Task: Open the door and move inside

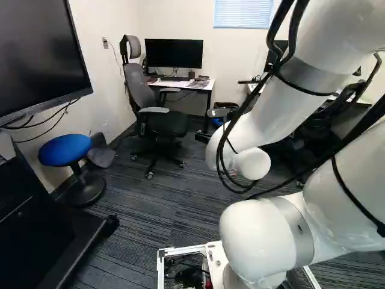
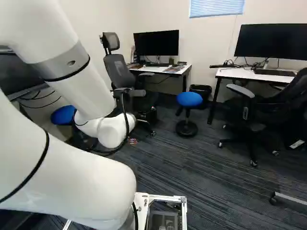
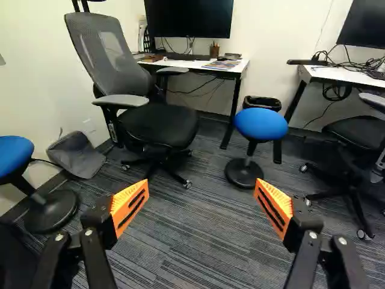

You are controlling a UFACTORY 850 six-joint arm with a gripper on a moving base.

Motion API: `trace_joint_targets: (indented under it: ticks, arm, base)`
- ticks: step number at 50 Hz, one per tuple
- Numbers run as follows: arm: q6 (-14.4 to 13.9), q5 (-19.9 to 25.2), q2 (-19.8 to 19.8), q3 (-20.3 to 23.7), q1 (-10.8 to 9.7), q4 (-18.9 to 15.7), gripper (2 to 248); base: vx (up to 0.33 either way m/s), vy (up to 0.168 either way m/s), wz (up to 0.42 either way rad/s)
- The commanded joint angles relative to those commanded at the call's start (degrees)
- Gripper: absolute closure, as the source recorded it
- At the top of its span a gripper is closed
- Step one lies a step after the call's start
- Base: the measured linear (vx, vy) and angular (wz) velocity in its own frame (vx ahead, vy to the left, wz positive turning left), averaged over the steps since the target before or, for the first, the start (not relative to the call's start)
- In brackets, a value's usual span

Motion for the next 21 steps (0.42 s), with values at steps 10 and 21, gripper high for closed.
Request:
trace_joint_targets:
  ticks: [10, 21]
  arm:
    - [0.0, 0.0, 0.0, 0.0, 0.0, 0.0, 3]
    - [0.0, 0.0, 0.0, 0.0, 0.0, 0.0, 3]
  base:
    - [-0.011, 0.000, 0.000]
    - [0.000, 0.000, 0.000]
